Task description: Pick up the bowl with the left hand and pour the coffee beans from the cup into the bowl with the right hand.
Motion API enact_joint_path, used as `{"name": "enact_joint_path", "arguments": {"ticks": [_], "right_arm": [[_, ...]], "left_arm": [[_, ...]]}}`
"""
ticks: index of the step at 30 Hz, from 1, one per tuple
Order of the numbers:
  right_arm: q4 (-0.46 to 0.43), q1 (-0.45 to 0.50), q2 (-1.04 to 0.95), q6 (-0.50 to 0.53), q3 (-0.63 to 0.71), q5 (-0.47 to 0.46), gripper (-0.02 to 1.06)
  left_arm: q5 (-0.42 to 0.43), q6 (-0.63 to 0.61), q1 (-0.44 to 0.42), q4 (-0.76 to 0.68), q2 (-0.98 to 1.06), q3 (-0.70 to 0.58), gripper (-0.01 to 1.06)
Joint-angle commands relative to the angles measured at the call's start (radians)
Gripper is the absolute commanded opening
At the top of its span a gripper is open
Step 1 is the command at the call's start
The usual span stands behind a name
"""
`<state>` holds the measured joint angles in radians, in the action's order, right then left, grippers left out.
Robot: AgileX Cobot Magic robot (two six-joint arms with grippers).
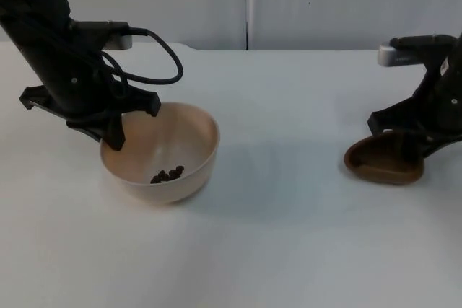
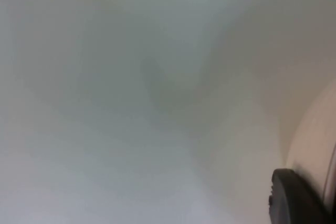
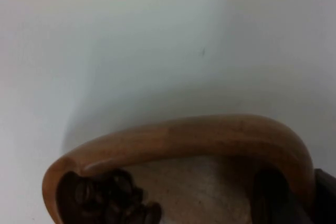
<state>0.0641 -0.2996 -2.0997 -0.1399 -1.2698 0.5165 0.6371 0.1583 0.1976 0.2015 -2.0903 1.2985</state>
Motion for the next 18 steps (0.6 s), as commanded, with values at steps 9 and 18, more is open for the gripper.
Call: {"name": "enact_joint_path", "arguments": {"ticks": [9, 18], "right_arm": [[-0.007, -0.004, -0.008, -0.008, 0.005, -0.019, 0.00], [-0.015, -0.004, -0.008, -0.008, 0.005, -0.017, 0.05]], "left_arm": [[0.004, 0.013, 0.000, -0.002, -0.014, 0.000, 0.19], [0.006, 0.013, 0.000, 0.000, -0.012, 0.000, 0.60]]}}
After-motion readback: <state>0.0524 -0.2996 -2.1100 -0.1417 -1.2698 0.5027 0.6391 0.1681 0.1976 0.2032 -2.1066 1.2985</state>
